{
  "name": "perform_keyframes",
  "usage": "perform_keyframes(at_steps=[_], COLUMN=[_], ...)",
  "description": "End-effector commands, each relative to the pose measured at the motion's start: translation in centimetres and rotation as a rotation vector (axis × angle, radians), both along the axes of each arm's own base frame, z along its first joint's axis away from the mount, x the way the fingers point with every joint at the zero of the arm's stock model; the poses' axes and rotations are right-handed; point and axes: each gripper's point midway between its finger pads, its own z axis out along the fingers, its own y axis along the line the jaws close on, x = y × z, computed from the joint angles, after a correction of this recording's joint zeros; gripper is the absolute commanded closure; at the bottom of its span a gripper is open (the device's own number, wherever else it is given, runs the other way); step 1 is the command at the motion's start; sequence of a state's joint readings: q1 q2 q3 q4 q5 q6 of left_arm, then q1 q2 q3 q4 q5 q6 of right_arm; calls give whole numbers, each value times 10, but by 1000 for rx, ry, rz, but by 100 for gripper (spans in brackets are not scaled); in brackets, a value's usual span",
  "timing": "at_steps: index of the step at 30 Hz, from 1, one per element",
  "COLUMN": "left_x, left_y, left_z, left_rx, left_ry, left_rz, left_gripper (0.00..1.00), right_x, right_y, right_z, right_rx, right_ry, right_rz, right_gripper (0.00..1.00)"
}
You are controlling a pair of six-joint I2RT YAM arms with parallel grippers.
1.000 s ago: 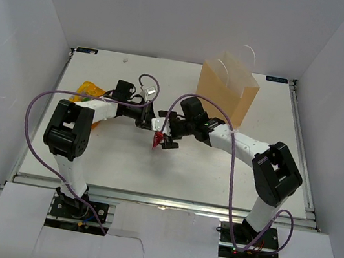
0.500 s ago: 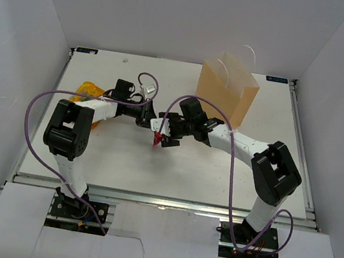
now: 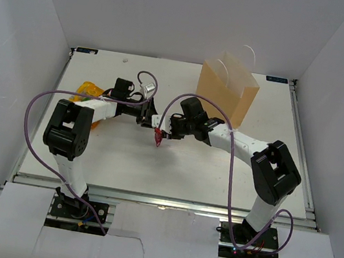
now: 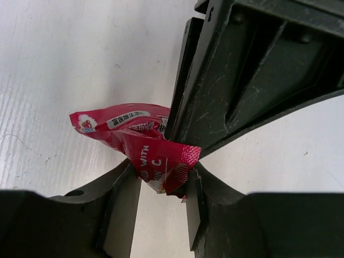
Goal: Place the snacks into the paper bag
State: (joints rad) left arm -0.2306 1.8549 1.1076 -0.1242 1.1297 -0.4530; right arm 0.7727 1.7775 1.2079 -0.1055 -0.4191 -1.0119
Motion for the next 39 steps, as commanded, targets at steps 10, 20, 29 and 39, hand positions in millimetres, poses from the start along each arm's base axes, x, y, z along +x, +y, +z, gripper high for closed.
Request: perform_keyframes(at_steps=[10,20,29,39], left_x=[24,69,38,16], left_y=[18,86,215,225], left_z=[61,125,131,79], left_rx=[13,336,691,572], left_ry=[-216,-551,-476,-66], left_rz=[108,506,1172,1242], left_gripper=[23,2,2,2], right_x=[-25,-25,45,110], right_y=[11,-8,-98,-221], right_z=[15,119,294,324], right_rx=[65,250,676,1009], right_ry=[84,121,180,125], right_rz=[44,-48,-572,-1239], right_gripper=[92,92,92,92])
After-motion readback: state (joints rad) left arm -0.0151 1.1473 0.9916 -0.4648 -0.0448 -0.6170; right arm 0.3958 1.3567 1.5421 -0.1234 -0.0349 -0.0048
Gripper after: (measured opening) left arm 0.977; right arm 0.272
